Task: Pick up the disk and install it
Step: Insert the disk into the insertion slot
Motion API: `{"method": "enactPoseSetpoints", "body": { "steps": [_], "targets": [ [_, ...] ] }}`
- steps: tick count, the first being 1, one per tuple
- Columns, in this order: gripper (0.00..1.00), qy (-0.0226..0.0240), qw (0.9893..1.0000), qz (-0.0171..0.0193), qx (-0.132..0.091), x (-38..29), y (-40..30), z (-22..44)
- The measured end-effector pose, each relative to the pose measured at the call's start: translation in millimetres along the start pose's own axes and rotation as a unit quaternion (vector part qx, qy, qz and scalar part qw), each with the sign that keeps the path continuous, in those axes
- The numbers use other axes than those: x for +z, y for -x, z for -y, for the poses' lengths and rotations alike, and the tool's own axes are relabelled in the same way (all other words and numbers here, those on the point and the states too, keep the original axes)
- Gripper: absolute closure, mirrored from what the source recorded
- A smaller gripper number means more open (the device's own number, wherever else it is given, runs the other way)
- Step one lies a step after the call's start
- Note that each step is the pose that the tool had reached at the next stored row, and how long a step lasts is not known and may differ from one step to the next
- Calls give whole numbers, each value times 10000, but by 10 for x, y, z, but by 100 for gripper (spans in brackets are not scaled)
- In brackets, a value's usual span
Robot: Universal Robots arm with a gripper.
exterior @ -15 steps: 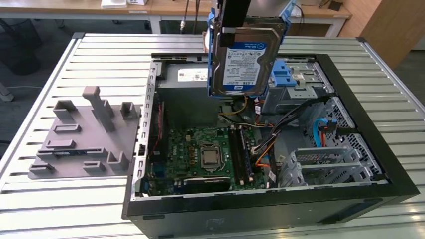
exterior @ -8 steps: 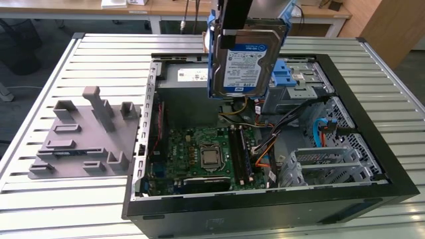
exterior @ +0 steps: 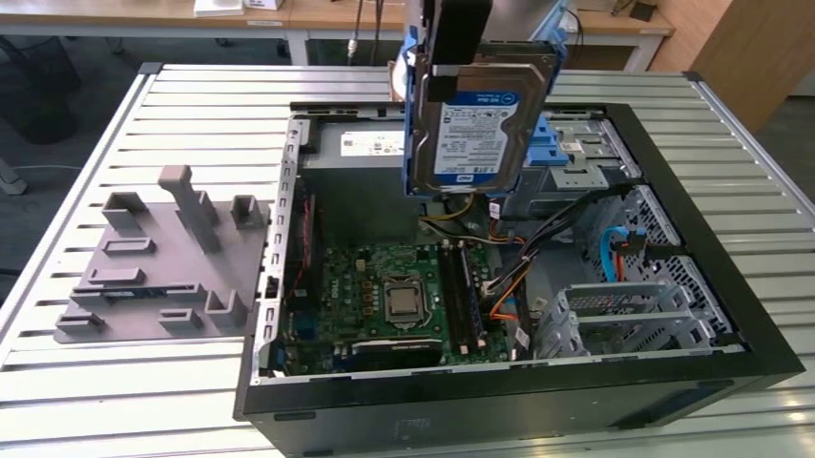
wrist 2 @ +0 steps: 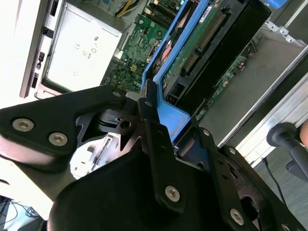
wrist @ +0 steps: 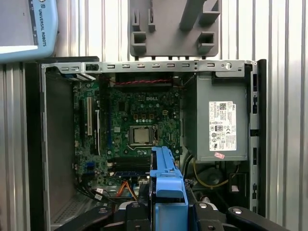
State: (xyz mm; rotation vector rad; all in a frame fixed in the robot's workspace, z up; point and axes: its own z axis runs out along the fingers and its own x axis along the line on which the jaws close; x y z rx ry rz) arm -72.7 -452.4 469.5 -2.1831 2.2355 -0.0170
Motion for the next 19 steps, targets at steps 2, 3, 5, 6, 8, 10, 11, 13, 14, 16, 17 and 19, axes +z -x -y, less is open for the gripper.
{"method": "enactPoseSetpoints", "body": {
  "steps": [2,3,5,6,8,10,11,13,14,16,17,19],
  "targets": [
    [64,-4,10000,1,0,0,-14,0],
    [64,-5,10000,0,0,0,-22,1],
    [64,-4,10000,0,0,-1,-39,2],
    [64,-5,10000,0,0,0,-47,3],
    [64,-4,10000,0,0,0,-75,4],
    [64,-5,10000,0,0,1,-113,5],
    [64,-5,10000,0,0,0,-131,6],
    [64,-4,10000,0,0,0,-168,6],
    [64,-4,10000,-1,0,0,-187,7],
    [64,-5,10000,0,0,0,-225,8],
    [64,-5,10000,0,0,1,-245,8],
    [64,-5,10000,0,0,1,-283,9]
  ]
}}
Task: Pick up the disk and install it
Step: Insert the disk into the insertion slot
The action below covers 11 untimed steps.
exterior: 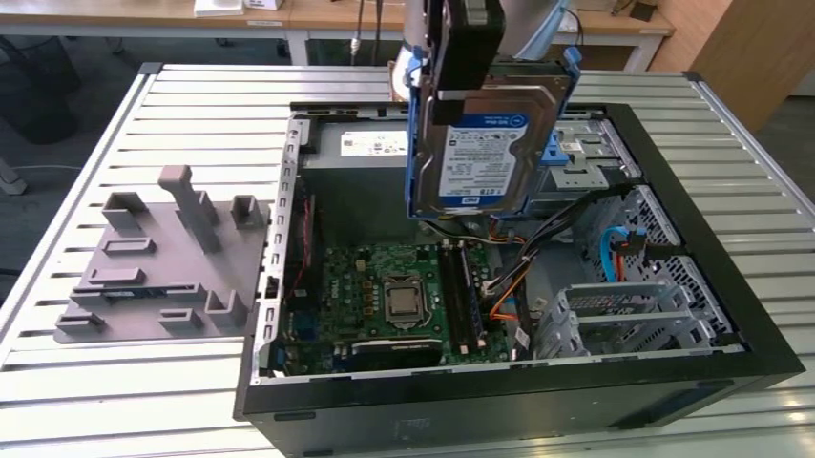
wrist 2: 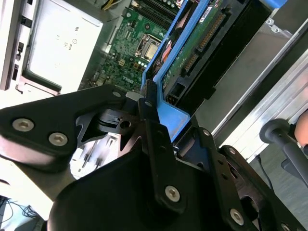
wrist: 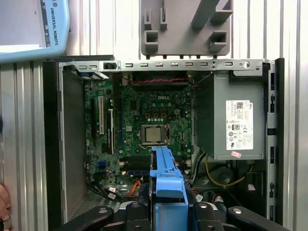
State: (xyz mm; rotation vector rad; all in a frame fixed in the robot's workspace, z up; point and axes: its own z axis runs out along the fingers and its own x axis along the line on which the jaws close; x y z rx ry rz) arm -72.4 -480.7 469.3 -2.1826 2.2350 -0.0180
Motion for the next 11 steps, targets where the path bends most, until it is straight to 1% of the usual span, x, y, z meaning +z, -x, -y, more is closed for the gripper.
{"method": "enactPoseSetpoints", "body": {
  "steps": [4,11],
  "targets": [
    [64,0,10000,0,0,0,-61,1],
    [64,0,10000,-1,0,0,-74,12]
  ]
}}
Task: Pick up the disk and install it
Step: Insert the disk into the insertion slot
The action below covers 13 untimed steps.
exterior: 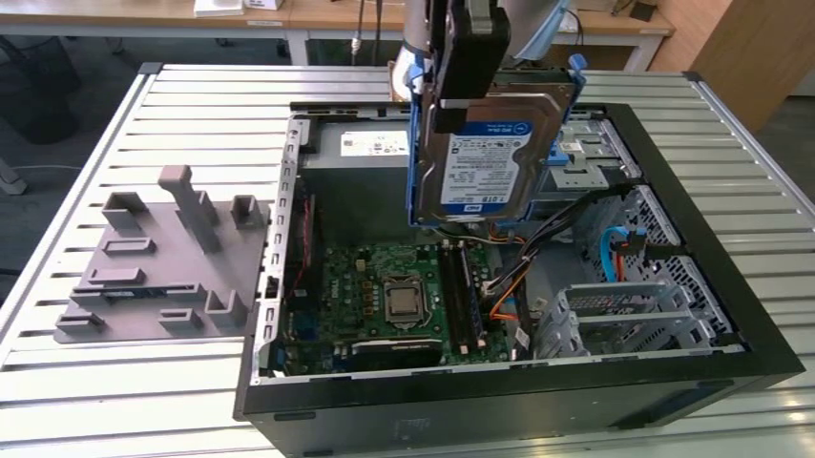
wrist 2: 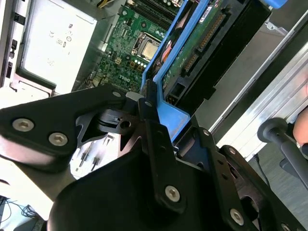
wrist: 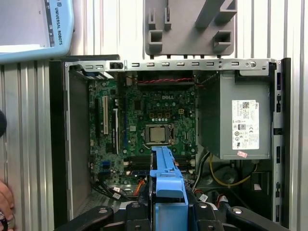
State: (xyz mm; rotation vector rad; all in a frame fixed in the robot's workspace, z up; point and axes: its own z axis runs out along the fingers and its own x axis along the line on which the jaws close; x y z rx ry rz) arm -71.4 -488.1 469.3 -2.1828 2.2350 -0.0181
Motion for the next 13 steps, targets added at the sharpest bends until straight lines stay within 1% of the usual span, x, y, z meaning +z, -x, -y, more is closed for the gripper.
{"method": "enactPoseSetpoints", "body": {
  "steps": [6,9,13],
  "targets": [
    [64,4,10000,0,0,3,0,106],
    [64,5,10000,0,1,4,-11,113],
    [64,5,10000,0,1,4,-54,115]
  ]
}}
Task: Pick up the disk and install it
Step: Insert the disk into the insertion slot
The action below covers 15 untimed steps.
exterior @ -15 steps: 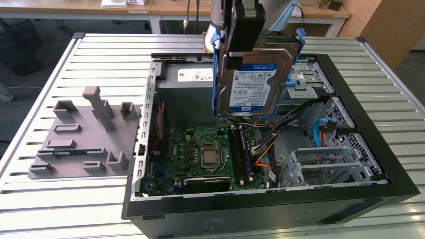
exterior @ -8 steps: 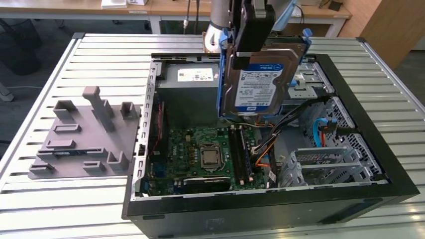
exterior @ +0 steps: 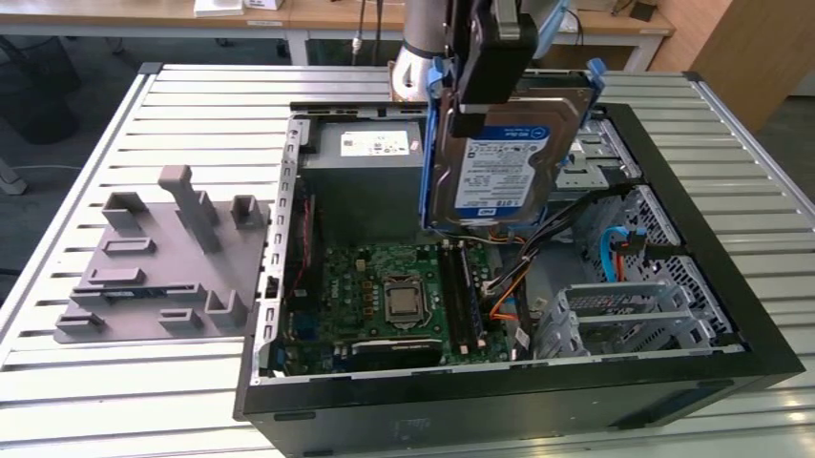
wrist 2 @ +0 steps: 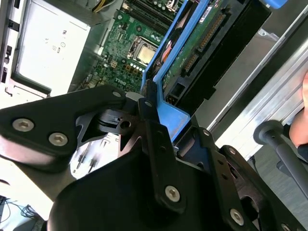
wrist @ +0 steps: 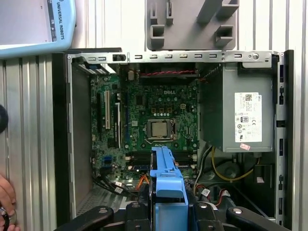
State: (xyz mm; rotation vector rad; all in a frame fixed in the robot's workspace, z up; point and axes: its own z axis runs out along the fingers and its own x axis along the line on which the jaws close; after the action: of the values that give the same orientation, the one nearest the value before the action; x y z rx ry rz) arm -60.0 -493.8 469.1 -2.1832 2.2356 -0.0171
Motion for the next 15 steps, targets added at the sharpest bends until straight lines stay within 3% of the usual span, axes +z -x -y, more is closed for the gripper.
{"method": "enactPoseSetpoints", "body": {
  "steps": [11,15],
  "targets": [
    [64,0,10000,-6,0,-1,-163,7],
    [64,0,10000,-6,0,1,-192,50]
  ]
}}
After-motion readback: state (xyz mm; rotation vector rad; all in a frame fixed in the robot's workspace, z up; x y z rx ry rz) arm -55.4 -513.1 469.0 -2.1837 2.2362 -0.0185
